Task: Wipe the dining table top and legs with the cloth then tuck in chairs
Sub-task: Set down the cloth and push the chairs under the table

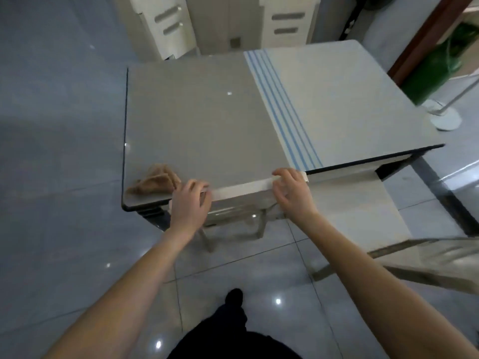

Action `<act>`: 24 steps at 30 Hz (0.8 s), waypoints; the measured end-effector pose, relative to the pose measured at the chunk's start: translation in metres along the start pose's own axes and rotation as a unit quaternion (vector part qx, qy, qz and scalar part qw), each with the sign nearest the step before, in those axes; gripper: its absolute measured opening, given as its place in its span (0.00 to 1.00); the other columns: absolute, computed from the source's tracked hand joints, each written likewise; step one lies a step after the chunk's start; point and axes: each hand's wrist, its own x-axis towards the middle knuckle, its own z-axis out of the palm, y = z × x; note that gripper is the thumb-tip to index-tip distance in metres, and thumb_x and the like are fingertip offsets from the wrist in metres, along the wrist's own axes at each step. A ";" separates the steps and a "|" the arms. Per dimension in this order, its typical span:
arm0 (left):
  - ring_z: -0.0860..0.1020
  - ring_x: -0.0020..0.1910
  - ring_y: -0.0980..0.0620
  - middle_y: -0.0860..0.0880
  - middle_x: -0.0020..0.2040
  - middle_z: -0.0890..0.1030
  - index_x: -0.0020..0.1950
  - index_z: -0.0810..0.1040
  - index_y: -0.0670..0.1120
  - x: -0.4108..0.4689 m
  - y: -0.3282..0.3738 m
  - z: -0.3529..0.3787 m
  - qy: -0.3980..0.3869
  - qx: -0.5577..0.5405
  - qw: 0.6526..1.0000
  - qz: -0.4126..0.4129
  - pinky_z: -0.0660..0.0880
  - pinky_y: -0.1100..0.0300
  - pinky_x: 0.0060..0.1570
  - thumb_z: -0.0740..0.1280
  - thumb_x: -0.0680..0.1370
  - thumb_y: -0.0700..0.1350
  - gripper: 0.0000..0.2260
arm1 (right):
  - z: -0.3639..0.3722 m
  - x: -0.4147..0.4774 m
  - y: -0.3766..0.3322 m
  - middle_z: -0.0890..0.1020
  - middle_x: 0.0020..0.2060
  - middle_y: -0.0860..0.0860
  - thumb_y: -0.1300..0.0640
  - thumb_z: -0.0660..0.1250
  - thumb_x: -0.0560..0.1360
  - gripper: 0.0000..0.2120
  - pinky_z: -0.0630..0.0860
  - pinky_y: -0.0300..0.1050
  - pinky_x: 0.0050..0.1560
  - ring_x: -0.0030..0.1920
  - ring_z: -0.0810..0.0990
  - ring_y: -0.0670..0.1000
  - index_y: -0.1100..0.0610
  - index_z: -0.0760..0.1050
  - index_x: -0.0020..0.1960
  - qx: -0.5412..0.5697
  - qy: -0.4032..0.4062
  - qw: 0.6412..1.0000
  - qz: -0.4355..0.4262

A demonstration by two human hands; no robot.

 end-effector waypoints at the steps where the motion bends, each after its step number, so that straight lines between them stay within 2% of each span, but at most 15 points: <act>1: 0.74 0.47 0.42 0.45 0.47 0.79 0.50 0.80 0.45 -0.007 0.007 -0.001 0.022 -0.011 0.999 0.035 0.71 0.51 0.48 0.58 0.75 0.50 0.15 | -0.006 -0.020 -0.001 0.78 0.52 0.53 0.58 0.62 0.75 0.12 0.68 0.44 0.55 0.53 0.73 0.52 0.60 0.76 0.57 0.017 0.033 0.999 0.022; 2: 0.74 0.48 0.44 0.46 0.47 0.78 0.51 0.79 0.45 -0.016 0.015 -0.001 0.036 -0.032 0.997 0.065 0.70 0.51 0.50 0.60 0.74 0.49 0.12 | -0.012 -0.045 0.000 0.78 0.51 0.52 0.58 0.63 0.75 0.12 0.69 0.43 0.54 0.52 0.74 0.52 0.59 0.76 0.57 0.033 0.060 0.996 0.052; 4: 0.73 0.48 0.47 0.48 0.48 0.78 0.52 0.78 0.45 -0.042 0.034 0.005 0.009 -0.111 0.991 0.078 0.71 0.52 0.51 0.62 0.75 0.46 0.09 | -0.020 -0.102 0.009 0.77 0.49 0.51 0.60 0.64 0.76 0.09 0.72 0.43 0.52 0.49 0.76 0.50 0.58 0.76 0.56 0.079 0.095 0.983 0.138; 6: 0.75 0.48 0.50 0.49 0.47 0.79 0.52 0.78 0.45 -0.073 0.051 0.021 -0.069 -0.196 0.977 0.036 0.73 0.54 0.50 0.62 0.77 0.45 0.08 | -0.025 -0.169 0.020 0.78 0.48 0.51 0.62 0.64 0.77 0.07 0.75 0.44 0.50 0.47 0.79 0.49 0.57 0.76 0.54 0.120 0.117 0.958 0.232; 8: 0.77 0.47 0.50 0.49 0.46 0.80 0.51 0.78 0.45 -0.107 0.066 0.037 -0.178 -0.247 0.952 -0.026 0.73 0.56 0.48 0.62 0.78 0.43 0.06 | -0.030 -0.239 0.026 0.80 0.45 0.52 0.63 0.65 0.77 0.06 0.77 0.40 0.46 0.44 0.80 0.49 0.54 0.77 0.51 0.153 0.137 0.923 0.324; 11: 0.78 0.44 0.48 0.48 0.41 0.81 0.44 0.79 0.46 -0.159 0.074 0.066 -0.310 -0.245 0.917 -0.057 0.70 0.61 0.42 0.64 0.78 0.39 0.05 | -0.038 -0.342 0.027 0.81 0.38 0.55 0.65 0.64 0.78 0.06 0.74 0.36 0.38 0.40 0.79 0.54 0.58 0.78 0.47 0.212 0.182 0.846 0.455; 14: 0.79 0.39 0.48 0.52 0.35 0.81 0.37 0.79 0.52 -0.199 0.078 0.087 -0.377 -0.233 0.892 -0.093 0.73 0.57 0.42 0.64 0.76 0.46 0.08 | -0.037 -0.437 0.028 0.81 0.38 0.57 0.66 0.62 0.78 0.06 0.74 0.42 0.39 0.41 0.79 0.56 0.61 0.78 0.46 0.249 0.235 0.752 0.563; 17: 0.76 0.37 0.45 0.46 0.35 0.79 0.39 0.79 0.47 -0.226 0.087 0.105 -0.411 -0.248 0.863 -0.154 0.72 0.59 0.37 0.62 0.79 0.41 0.11 | -0.034 -0.506 0.030 0.81 0.42 0.61 0.64 0.61 0.79 0.08 0.74 0.44 0.38 0.39 0.78 0.55 0.61 0.77 0.45 0.269 0.274 0.677 0.627; 19: 0.74 0.35 0.45 0.43 0.36 0.78 0.39 0.78 0.44 -0.237 0.095 0.111 -0.429 -0.244 0.850 -0.184 0.69 0.58 0.35 0.60 0.79 0.40 0.11 | -0.038 -0.534 0.032 0.81 0.43 0.60 0.62 0.60 0.80 0.08 0.73 0.46 0.39 0.39 0.78 0.55 0.61 0.77 0.46 0.290 0.283 0.645 0.648; 24: 0.68 0.29 0.49 0.43 0.32 0.74 0.40 0.74 0.40 -0.245 0.122 0.118 -0.463 -0.223 0.829 -0.220 0.61 0.61 0.30 0.57 0.80 0.36 0.11 | -0.066 -0.553 0.066 0.81 0.43 0.59 0.62 0.61 0.80 0.08 0.74 0.49 0.44 0.41 0.79 0.55 0.58 0.78 0.45 0.295 0.302 0.627 0.655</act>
